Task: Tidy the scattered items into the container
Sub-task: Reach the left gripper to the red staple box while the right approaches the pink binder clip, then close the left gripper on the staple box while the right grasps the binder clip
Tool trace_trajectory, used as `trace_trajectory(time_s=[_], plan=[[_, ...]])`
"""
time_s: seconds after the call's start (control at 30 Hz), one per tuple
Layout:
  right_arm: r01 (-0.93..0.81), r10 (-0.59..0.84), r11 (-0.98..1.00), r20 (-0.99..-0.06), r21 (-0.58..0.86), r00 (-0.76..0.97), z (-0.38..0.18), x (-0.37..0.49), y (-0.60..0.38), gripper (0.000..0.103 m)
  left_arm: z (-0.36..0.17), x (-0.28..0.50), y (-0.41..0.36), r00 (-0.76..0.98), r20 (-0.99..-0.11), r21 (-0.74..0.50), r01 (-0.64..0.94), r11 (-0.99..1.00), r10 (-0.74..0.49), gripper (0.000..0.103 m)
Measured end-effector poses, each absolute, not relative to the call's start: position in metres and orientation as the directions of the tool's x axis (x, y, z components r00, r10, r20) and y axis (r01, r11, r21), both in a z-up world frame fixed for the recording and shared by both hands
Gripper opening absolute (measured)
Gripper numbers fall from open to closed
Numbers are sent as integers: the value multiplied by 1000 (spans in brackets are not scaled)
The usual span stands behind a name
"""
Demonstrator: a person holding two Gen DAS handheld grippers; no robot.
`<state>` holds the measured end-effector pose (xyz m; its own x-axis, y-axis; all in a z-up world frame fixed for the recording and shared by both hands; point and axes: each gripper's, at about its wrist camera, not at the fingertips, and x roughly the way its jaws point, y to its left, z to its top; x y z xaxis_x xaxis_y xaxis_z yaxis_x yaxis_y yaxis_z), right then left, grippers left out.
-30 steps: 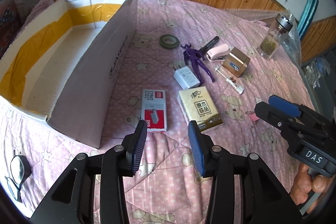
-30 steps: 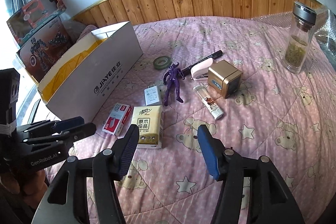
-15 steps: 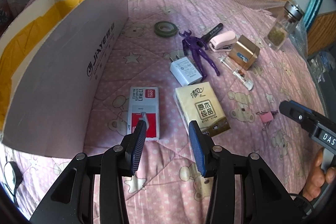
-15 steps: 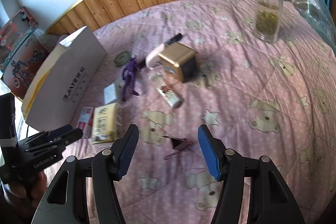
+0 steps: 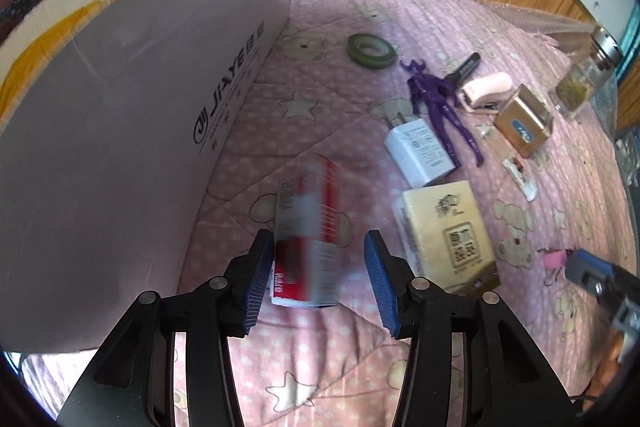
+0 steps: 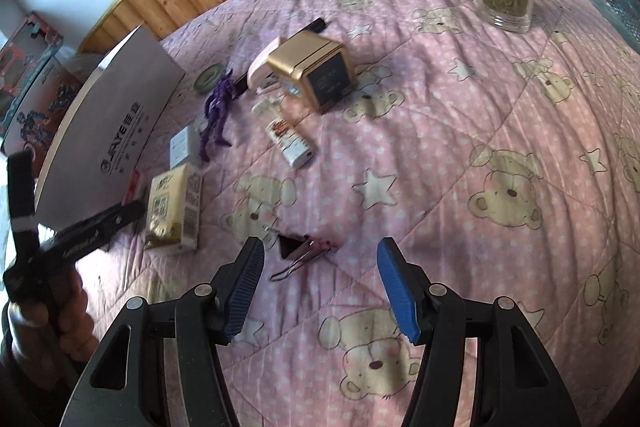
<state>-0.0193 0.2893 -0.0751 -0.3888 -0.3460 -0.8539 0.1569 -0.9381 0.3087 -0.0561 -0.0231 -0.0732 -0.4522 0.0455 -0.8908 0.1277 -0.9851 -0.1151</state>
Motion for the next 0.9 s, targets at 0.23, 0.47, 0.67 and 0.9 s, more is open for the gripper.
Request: trace_trajectory(time_s=[0.23, 0.47, 0.67, 0.9], plan=[[259, -338, -933, -856, 250, -392, -75, -12, 266, 59, -79, -60, -27, -474, -879, -119, 120, -986, 49, 50], [259, -275, -949, -876, 181, -396, -89, -24, 257, 36, -82, -62, -34, -516, -852, -174, 122, -977, 87, 49], [264, -260, -951, -874, 159, -410, -90, -27, 254, 34, -71, -60, -45, -530, -840, -231, 148, -962, 120, 42], [258, -284, -948, -867, 188, -409, -85, -30, 252, 33, -64, -48, -54, -571, -814, -224, 135, -965, 109, 48]])
